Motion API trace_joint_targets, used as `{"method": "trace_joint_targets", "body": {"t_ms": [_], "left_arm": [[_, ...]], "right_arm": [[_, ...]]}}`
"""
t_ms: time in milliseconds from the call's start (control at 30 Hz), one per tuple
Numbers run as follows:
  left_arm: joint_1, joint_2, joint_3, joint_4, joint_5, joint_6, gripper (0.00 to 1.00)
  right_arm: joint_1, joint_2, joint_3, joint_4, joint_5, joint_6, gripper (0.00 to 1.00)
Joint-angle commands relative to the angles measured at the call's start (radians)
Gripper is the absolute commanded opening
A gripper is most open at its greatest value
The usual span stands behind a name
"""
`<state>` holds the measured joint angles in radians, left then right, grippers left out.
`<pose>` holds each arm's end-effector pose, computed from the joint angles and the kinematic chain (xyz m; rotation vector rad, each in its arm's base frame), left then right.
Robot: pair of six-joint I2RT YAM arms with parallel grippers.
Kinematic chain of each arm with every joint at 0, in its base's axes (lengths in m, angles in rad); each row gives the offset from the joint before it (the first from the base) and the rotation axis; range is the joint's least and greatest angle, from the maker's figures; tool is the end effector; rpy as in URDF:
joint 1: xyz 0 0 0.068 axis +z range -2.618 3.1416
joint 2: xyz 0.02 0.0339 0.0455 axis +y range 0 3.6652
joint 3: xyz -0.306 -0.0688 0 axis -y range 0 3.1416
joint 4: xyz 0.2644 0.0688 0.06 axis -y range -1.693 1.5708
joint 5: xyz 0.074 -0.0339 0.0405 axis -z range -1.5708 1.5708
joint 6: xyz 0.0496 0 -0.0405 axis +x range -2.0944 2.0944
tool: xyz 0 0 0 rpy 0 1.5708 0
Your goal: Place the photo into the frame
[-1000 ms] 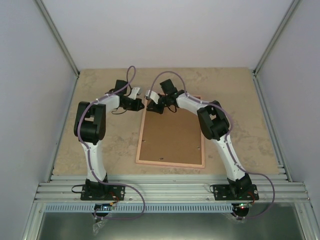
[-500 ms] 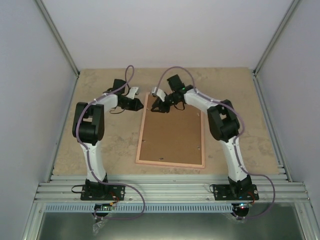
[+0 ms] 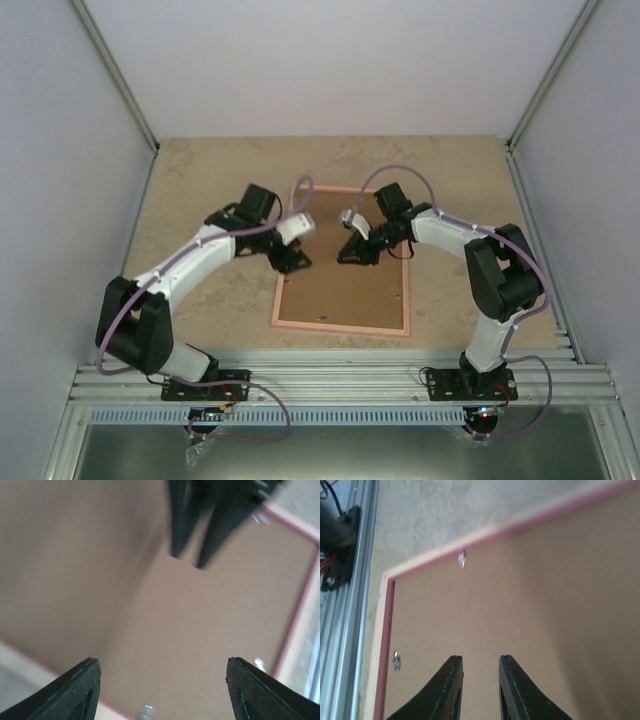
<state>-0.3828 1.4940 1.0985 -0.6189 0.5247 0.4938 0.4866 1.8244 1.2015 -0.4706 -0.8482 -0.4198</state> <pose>0.2926 -0.1446 0.2728 1.2305 2.1750 -0.6286 0.3323 0.2179 0.2093 -1.3269 2.1043 1.1360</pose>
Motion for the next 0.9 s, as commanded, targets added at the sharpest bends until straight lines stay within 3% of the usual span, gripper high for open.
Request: {"method": "trace_joint_targets", "body": {"t_ms": [0,167,233,433,600,867], "left_arm": [[-0.152,-0.098,-0.157,-0.057,-0.090,0.100,0.71],[-0.432,-0.154,-0.332,0.043,-0.315,0.117,0.71],[-0.486,-0.154,-0.368,0.072,-0.362,0.129,0.72],[-0.508,-0.126,-0.386,0.150,-0.392,0.130,0.72],[-0.562,-0.094,-0.397,0.207,-0.423,0.138,0.71],[-0.634,-0.045,-0.423,0.209,-0.422,0.186,0.60]], "right_arm": [[-0.002,-0.020,-0.106,0.030,-0.011,0.028,0.22],[0.000,0.019,-0.164,-0.002,-0.003,-0.002,0.17],[0.002,0.012,-0.185,-0.018,0.007,-0.027,0.16],[0.064,0.012,-0.228,-0.091,0.030,-0.123,0.14],[0.079,0.143,-0.200,-0.161,0.055,-0.165,0.12],[0.069,0.231,-0.168,-0.188,0.091,-0.160,0.11]]}}
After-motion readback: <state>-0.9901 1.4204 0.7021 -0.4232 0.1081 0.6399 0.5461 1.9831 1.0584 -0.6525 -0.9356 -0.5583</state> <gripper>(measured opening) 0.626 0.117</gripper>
